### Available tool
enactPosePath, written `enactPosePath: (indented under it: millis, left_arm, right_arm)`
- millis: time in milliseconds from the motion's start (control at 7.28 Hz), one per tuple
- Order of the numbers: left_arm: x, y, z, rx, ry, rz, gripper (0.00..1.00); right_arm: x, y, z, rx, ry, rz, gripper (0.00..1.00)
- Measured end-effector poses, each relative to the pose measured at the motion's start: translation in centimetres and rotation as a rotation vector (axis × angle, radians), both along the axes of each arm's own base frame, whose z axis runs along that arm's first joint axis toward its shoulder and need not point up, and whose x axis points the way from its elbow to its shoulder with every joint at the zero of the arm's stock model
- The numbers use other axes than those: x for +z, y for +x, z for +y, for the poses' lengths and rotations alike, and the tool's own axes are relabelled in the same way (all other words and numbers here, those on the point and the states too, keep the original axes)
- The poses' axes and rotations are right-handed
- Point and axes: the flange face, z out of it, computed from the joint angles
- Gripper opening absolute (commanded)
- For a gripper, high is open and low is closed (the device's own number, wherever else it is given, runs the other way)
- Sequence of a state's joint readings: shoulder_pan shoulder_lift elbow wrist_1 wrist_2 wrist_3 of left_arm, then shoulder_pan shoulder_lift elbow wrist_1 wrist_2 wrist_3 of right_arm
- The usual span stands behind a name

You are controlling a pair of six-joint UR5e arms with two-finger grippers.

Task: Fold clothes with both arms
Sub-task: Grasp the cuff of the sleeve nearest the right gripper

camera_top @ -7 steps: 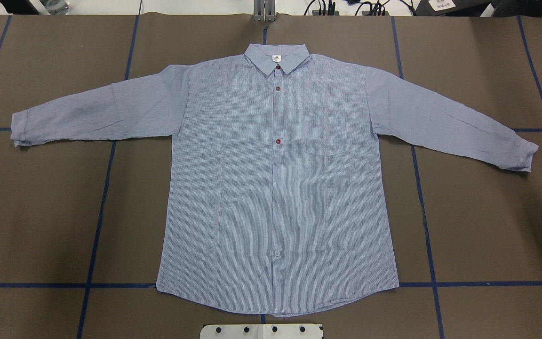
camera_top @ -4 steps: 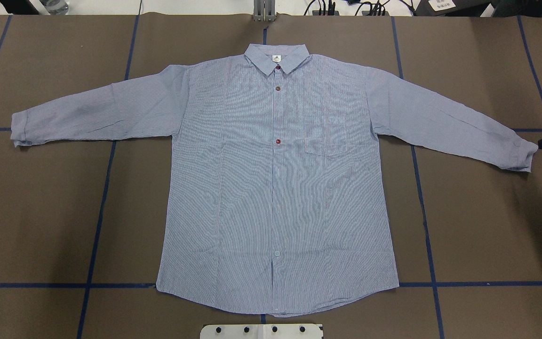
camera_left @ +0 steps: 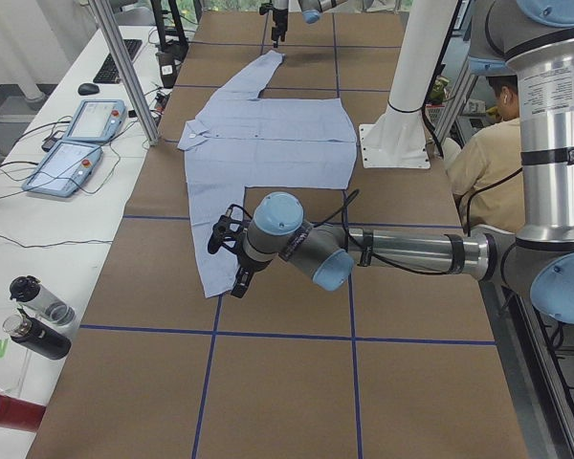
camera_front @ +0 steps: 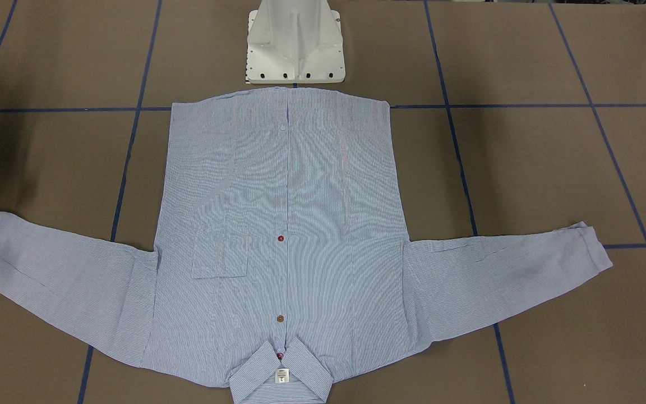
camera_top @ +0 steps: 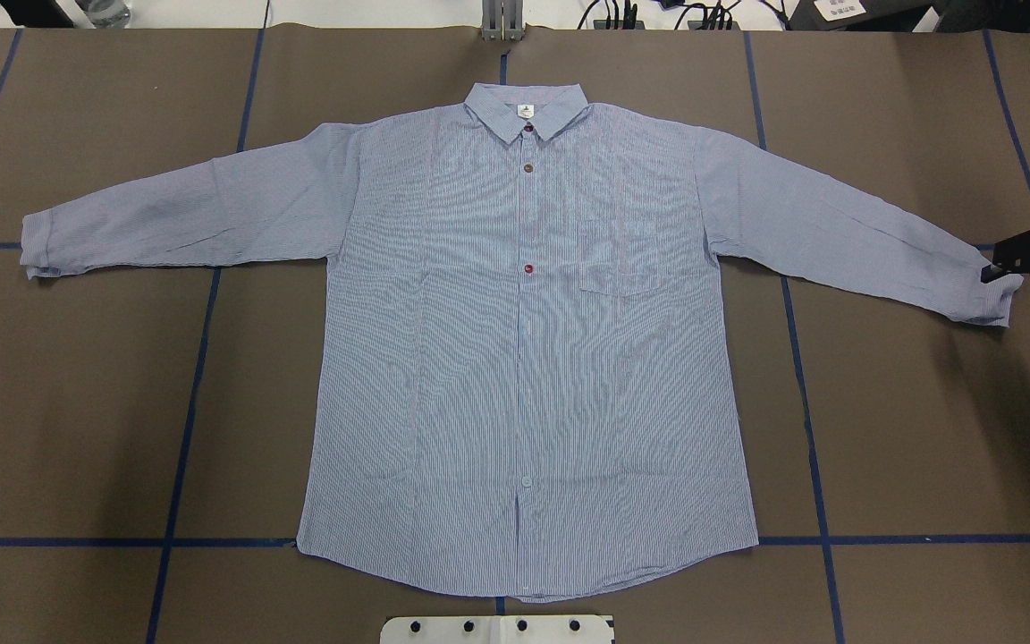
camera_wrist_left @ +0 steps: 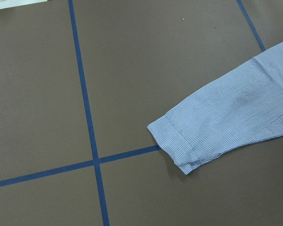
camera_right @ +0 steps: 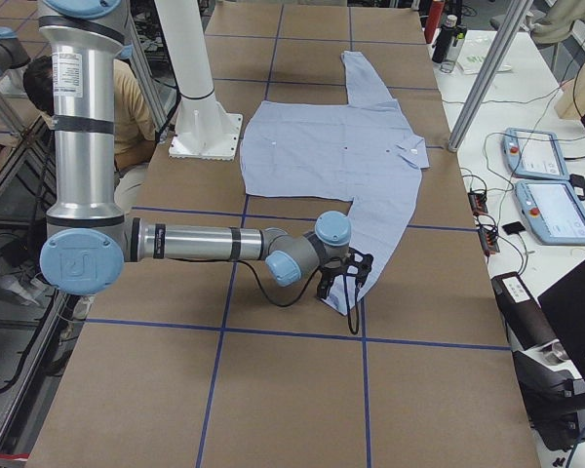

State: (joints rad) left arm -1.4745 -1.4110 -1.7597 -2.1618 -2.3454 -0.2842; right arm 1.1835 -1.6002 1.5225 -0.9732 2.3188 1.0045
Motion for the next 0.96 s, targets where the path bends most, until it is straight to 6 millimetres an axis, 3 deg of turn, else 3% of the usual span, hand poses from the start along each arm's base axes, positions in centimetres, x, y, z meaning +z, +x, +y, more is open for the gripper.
enactPosePath:
  millis: [412, 961]
  left_arm:
    - [0.3, 0.0, 0.0, 0.0, -0.004, 0.0, 0.99]
    - [0.1, 0.0, 0.0, -0.001, 0.003, -0.001, 0.99]
  right_arm:
    - [-0.7, -0.7, -0.3, -0.002, 0.011, -0.013, 1.0]
    - [1.6, -1.3, 1.3, 0.002, -0.029, -0.01, 0.99]
